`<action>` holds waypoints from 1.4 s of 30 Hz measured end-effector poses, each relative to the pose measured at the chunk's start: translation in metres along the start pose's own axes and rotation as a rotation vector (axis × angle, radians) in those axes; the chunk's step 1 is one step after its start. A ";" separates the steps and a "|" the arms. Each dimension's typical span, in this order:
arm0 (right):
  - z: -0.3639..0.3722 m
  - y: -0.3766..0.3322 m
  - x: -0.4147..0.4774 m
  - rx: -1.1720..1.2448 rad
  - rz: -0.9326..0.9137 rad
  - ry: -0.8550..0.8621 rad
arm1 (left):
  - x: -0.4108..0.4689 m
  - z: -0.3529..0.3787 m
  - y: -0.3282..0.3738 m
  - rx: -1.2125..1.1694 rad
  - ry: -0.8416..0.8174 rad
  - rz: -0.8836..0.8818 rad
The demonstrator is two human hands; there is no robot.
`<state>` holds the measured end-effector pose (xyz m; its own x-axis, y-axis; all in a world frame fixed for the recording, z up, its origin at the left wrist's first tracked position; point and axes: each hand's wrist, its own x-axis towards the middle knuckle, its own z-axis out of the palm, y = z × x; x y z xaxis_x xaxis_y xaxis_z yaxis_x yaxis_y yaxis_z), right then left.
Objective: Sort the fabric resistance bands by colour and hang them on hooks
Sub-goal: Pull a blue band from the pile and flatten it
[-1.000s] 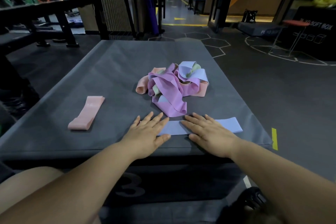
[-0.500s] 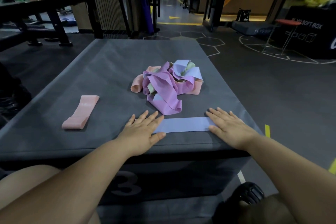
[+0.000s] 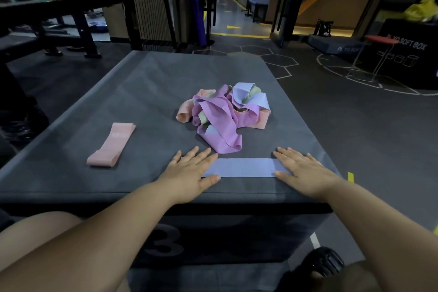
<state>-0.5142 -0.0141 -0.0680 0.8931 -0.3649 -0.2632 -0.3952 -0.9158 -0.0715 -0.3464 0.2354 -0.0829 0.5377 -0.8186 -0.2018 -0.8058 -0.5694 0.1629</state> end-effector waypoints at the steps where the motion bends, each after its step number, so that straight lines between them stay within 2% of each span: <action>1: -0.002 0.000 0.001 -0.002 0.007 -0.001 | 0.000 -0.001 0.000 -0.011 0.002 -0.002; 5: -0.010 -0.006 0.004 -0.011 0.023 0.038 | 0.001 -0.005 -0.003 -0.119 0.026 0.001; 9: -0.018 -0.022 0.005 0.007 -0.043 0.207 | 0.004 -0.009 -0.016 -0.288 0.130 -0.065; 13: -0.023 -0.045 0.012 0.112 -0.174 0.312 | -0.003 -0.021 -0.024 -0.180 0.255 -0.297; 18: -0.022 -0.083 0.018 0.231 -0.273 0.288 | -0.008 -0.029 -0.029 -0.175 0.188 -0.432; 23: -0.016 -0.115 0.024 0.344 -0.326 0.212 | -0.005 -0.028 -0.028 -0.233 0.215 -0.393; 29: -0.016 -0.139 0.033 0.577 -0.279 0.161 | -0.001 -0.026 -0.025 -0.550 0.250 -0.251; 34: -0.018 -0.149 0.042 0.785 -0.145 0.117 | -0.005 -0.031 -0.022 -0.881 0.157 -0.073; 37: -0.019 -0.153 0.048 0.860 -0.053 0.079 | -0.007 -0.030 -0.025 -0.857 0.133 -0.033; 42: -0.023 -0.156 0.053 1.061 0.049 0.053 | -0.008 -0.026 -0.036 -0.717 0.199 -0.067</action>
<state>-0.3999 0.1059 -0.0485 0.8691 -0.4278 -0.2482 -0.3936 -0.2944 -0.8709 -0.3156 0.2604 -0.0617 0.6696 -0.7397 -0.0662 -0.4468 -0.4725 0.7596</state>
